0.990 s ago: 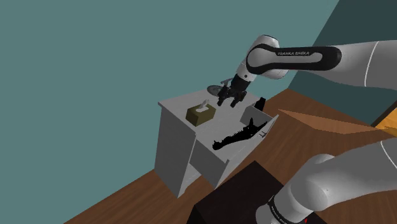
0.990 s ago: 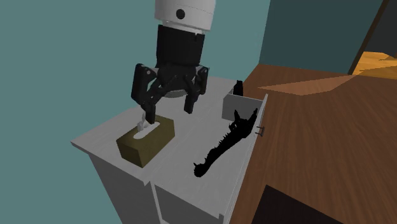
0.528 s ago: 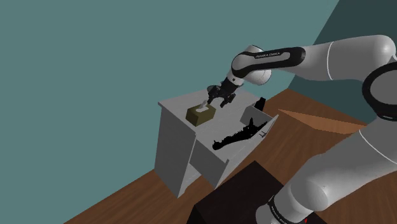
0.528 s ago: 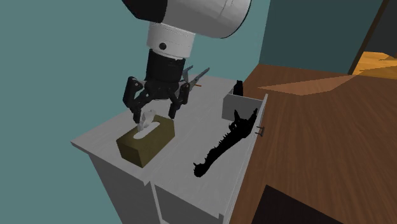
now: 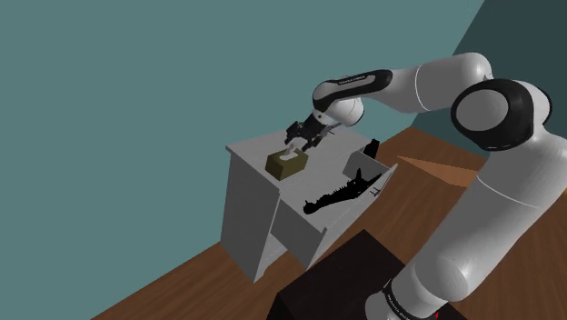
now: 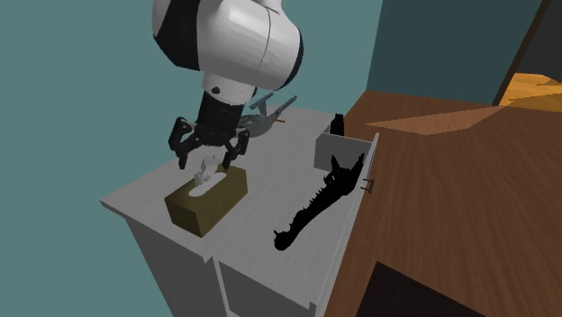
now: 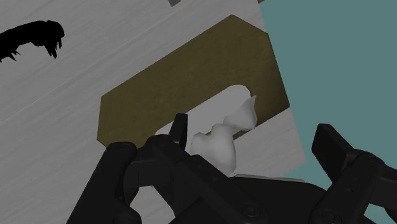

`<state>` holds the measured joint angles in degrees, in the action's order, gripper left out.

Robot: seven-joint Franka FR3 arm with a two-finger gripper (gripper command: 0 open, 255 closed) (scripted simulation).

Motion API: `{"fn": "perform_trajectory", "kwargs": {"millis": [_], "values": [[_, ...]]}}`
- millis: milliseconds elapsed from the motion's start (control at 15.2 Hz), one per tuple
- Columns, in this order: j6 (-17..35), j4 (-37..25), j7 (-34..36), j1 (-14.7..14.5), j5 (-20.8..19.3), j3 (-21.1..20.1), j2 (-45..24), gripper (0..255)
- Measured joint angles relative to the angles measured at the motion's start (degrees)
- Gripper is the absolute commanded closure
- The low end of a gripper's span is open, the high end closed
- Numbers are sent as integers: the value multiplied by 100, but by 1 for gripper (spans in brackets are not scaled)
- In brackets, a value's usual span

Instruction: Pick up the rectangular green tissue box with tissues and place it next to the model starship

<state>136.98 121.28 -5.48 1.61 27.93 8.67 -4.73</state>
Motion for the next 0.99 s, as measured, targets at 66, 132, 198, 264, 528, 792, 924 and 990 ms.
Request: {"fn": "perform_trajectory", "kwargs": {"millis": [66,132,198,264,528,792,924,990], "values": [[47,-25,-33,3,57,-6,-69,0],[100,-35,-49,-4,99,-18,-127,0],[157,-36,-71,-12,141,-32,-183,0],[199,-49,-88,-18,173,-44,-238,0],[398,-57,-185,-38,315,-96,-451,0],[413,-66,-192,-39,327,-100,-473,0],[414,-67,-192,-39,327,-101,-474,255],[414,-67,-192,-39,327,-101,-474,255]]}}
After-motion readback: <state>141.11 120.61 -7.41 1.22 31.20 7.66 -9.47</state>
